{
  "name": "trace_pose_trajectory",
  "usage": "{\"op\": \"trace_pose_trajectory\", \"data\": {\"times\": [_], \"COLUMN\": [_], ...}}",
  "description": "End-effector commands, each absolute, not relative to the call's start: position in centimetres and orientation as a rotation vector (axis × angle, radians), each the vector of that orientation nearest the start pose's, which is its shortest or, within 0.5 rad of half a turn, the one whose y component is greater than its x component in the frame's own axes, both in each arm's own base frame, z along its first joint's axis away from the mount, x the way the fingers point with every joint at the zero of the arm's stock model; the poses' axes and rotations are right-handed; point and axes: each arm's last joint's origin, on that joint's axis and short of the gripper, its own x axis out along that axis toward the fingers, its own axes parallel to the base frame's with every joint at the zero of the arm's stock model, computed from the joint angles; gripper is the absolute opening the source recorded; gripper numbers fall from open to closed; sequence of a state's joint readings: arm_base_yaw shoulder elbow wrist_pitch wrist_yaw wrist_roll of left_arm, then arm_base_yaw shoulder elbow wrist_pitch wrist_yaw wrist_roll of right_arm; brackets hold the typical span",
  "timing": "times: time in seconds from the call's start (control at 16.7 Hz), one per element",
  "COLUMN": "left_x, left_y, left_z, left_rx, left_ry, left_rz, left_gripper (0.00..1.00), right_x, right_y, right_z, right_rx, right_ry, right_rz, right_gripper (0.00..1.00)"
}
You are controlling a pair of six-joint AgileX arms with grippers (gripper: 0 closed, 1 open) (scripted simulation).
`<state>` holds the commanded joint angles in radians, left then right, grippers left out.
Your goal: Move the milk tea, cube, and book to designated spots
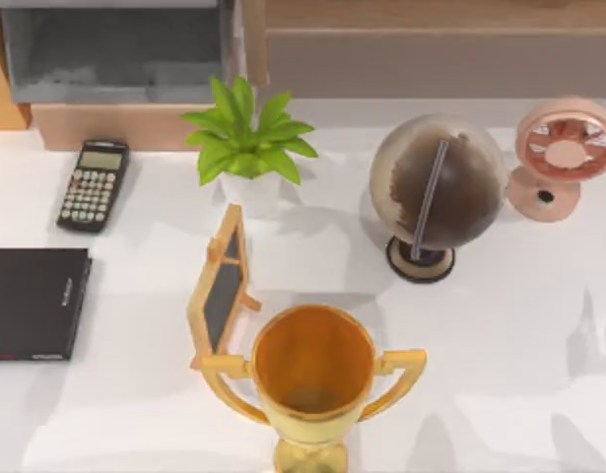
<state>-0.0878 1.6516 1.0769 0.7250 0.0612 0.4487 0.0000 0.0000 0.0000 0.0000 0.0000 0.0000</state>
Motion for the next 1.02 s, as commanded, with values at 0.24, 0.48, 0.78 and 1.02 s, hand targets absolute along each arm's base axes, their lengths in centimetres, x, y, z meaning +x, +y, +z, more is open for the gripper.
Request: {"op": "trace_pose_trajectory", "data": {"times": [0.24, 0.48, 0.78, 1.02], "left_x": [33.0, 28.1, 21.5, 17.8], "left_y": [0.0, 2.2, 3.3, 4.1], "left_z": [27.4, 21.6, 12.6, 9.1], "left_rx": [0.805, 1.158, 1.442, 1.532], "left_ry": [-0.176, -0.046, 0.196, 0.347], "left_rz": [-0.075, -0.131, -0.353, -0.433], "left_gripper": [0.0, 0.0, 0.0, 0.0], "right_x": [10.6, 10.6, 10.6, 10.6], "right_y": [-0.1, -0.1, -0.1, -0.1], "right_z": [16.0, 16.0, 16.0, 16.0], "right_rx": [0.0, 0.0, 0.0, 0.0], "right_ry": [0.0, 0.0, 0.0, 0.0], "right_rz": [0.0, 0.0, 0.0, 0.0], "right_gripper": [1.0, 1.0, 1.0, 1.0]}}
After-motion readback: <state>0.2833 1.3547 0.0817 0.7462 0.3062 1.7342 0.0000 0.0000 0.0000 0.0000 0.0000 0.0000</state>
